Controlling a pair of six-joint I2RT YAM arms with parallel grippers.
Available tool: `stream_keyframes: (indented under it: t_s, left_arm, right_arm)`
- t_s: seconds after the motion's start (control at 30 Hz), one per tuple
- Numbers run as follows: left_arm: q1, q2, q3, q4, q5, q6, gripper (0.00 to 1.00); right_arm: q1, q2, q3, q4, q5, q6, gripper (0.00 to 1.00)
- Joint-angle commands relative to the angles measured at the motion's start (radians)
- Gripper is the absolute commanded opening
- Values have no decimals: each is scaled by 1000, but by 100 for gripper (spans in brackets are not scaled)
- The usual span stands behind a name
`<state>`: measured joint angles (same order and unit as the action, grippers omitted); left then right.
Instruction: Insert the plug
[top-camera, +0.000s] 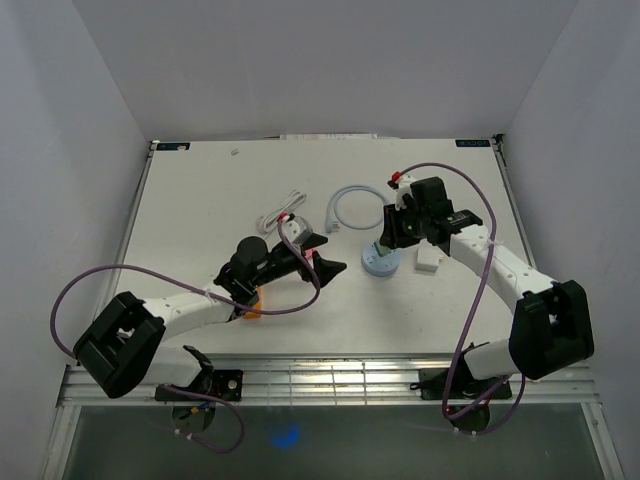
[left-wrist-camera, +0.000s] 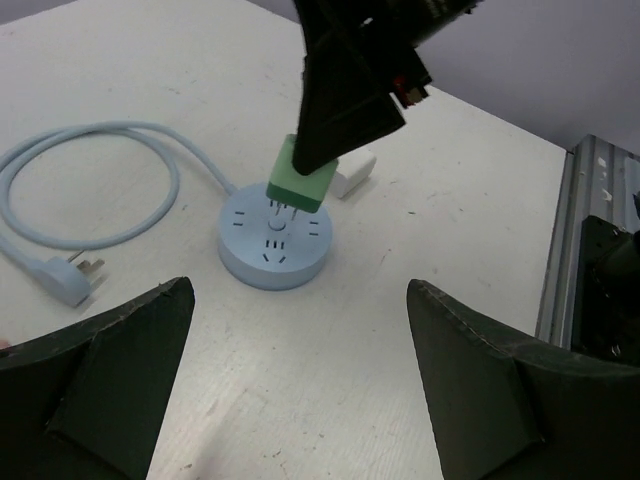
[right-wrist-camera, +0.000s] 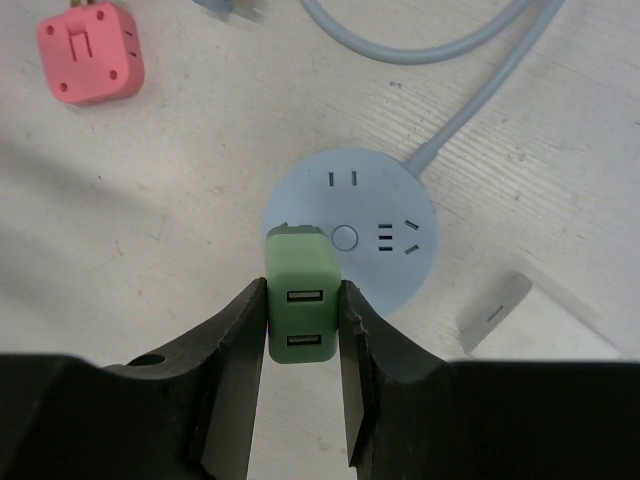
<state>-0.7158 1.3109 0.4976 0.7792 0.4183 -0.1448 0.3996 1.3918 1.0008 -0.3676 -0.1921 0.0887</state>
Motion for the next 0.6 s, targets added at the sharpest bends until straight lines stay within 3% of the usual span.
stream_keyframes:
  t_s: [0.0, 0.3, 0.57]
  left_arm:
    - [-4, -30, 9, -93, -151, -87, 98]
    - [-1, -87, -50, -123, -277, -91, 98]
    - [-1, -75, -42, -126, -260, -93, 98]
  right_arm:
    - [18, -11, 50, -54, 94, -64, 8]
    - [54, 22, 70, -54, 101, -122, 8]
    - [93, 45, 96, -67, 141, -168, 8]
